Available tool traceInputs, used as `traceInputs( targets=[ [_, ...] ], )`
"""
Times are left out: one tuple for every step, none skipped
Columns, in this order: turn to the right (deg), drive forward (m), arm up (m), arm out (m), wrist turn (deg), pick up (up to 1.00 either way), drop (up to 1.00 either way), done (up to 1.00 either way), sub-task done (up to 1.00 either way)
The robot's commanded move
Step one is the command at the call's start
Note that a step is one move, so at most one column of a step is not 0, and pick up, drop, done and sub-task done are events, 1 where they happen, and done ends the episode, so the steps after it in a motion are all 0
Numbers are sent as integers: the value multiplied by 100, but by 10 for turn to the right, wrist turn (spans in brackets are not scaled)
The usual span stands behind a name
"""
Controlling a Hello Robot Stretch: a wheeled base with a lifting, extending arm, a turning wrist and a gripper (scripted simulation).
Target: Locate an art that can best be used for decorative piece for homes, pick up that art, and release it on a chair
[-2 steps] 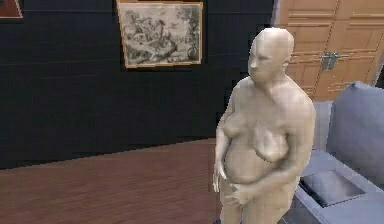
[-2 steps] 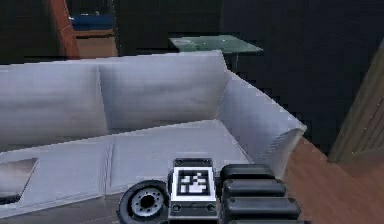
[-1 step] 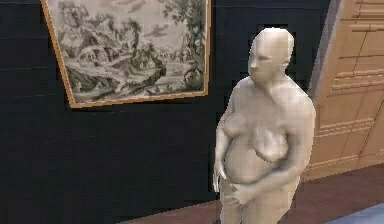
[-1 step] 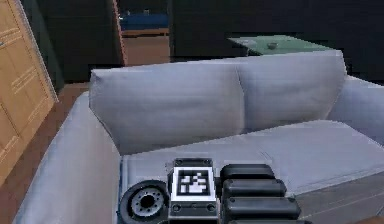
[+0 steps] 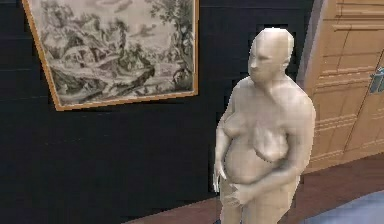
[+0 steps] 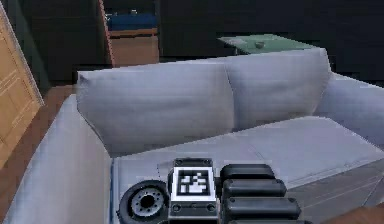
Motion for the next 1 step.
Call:
traceInputs(
  targets=[
    [0,55,0,0,0,0,0,0,0]
  ],
)
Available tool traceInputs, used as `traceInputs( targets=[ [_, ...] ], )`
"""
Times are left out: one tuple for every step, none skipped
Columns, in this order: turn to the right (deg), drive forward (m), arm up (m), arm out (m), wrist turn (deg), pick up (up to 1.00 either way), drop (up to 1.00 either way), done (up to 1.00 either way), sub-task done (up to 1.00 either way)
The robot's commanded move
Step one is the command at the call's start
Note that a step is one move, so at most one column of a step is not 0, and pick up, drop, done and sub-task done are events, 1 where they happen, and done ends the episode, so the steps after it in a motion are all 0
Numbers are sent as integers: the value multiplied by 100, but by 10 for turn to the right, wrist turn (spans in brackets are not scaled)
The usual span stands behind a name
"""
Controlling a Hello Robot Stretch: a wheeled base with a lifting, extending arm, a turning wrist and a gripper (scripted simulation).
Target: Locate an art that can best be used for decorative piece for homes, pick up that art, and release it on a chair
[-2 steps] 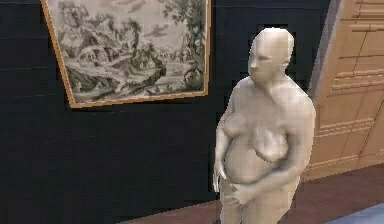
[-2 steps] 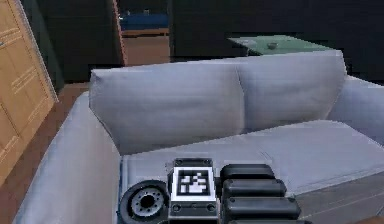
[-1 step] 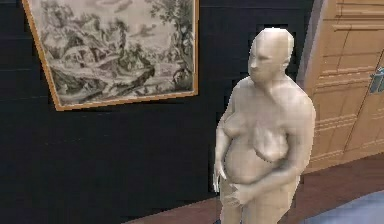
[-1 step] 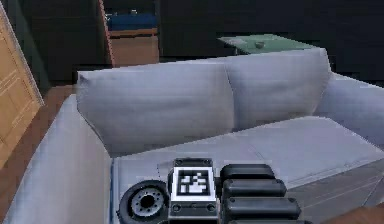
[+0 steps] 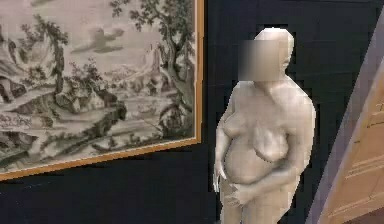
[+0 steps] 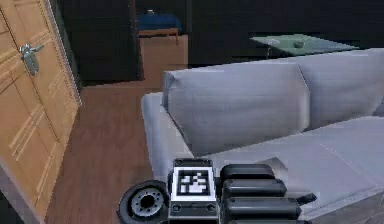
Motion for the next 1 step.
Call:
traceInputs(
  targets=[
    [270,0,0,0,0,0,0,0,0]
  ],
)
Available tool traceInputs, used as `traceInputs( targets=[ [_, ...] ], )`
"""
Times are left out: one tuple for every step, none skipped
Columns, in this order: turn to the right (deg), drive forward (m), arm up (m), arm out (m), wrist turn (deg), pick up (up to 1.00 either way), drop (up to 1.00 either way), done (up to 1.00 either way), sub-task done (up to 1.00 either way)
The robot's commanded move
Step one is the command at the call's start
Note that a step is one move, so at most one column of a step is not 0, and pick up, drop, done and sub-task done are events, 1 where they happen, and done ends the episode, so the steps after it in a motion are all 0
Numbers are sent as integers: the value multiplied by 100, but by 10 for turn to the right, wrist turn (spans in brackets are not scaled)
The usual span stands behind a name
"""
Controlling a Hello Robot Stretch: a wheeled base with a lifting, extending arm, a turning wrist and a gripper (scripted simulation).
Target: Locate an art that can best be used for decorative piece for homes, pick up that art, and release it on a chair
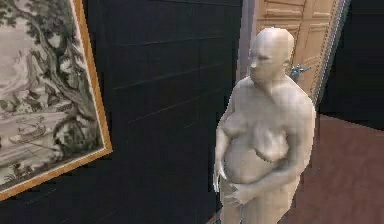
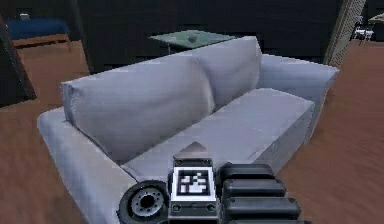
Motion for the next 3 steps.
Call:
traceInputs(
  targets=[
    [0,30,0,0,0,0,0,0,0],
    [450,0,0,0,0,0,0,0,0],
    [0,100,0,0,0,0,0,0,0]
  ],
)
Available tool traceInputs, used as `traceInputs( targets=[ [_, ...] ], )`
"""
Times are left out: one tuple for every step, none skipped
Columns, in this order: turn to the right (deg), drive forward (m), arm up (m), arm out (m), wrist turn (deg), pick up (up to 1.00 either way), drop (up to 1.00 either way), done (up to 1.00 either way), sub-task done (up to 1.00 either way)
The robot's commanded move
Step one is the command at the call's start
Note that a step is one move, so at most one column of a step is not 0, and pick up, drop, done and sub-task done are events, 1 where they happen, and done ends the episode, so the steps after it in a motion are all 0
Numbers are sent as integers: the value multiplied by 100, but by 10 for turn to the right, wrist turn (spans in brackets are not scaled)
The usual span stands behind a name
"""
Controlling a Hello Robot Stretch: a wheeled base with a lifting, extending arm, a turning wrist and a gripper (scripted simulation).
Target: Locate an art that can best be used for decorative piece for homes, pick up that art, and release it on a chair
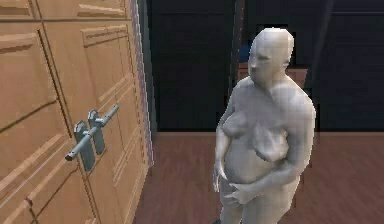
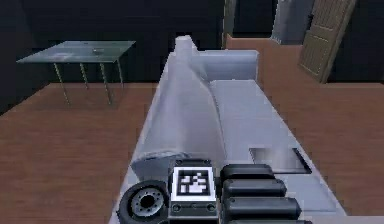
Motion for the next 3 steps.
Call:
traceInputs(
  targets=[
    [0,40,0,0,0,0,0,0,0],
    [240,0,0,0,0,0,0,0,0],
    [0,100,0,0,0,0,0,0,0]
  ],
)
